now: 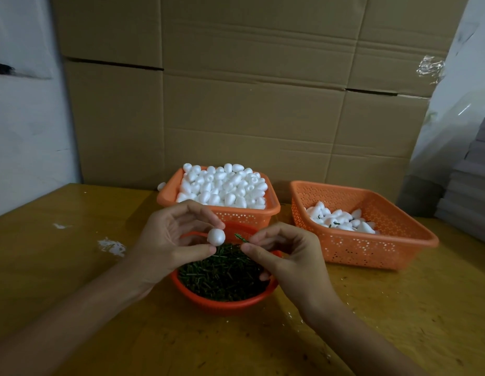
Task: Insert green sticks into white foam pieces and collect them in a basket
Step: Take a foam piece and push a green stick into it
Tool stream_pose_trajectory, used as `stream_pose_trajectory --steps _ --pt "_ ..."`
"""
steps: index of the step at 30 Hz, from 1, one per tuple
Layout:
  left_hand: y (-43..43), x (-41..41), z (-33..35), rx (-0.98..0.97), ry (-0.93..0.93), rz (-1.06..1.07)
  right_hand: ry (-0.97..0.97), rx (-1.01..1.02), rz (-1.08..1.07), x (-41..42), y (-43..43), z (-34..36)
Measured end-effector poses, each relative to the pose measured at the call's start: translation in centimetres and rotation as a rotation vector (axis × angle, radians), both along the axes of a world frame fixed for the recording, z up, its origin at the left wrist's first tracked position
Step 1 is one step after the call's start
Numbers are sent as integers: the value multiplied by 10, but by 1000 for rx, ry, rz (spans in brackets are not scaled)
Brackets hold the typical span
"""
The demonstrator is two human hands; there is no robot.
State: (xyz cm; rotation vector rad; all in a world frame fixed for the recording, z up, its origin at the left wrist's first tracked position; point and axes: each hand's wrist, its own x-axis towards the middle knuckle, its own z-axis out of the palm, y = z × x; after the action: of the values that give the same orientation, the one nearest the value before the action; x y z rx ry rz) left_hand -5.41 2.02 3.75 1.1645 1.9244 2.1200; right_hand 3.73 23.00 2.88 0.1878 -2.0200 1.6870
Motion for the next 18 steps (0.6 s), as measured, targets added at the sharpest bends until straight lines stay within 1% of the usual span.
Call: stream_pose_trajectory --steps 5,18 --pt "2 2 -1 -32 12 2 0 -2 -10 3 2 -1" --pt "2 -3 -5 -39 32 5 -17 -15 -13 1 2 -1"
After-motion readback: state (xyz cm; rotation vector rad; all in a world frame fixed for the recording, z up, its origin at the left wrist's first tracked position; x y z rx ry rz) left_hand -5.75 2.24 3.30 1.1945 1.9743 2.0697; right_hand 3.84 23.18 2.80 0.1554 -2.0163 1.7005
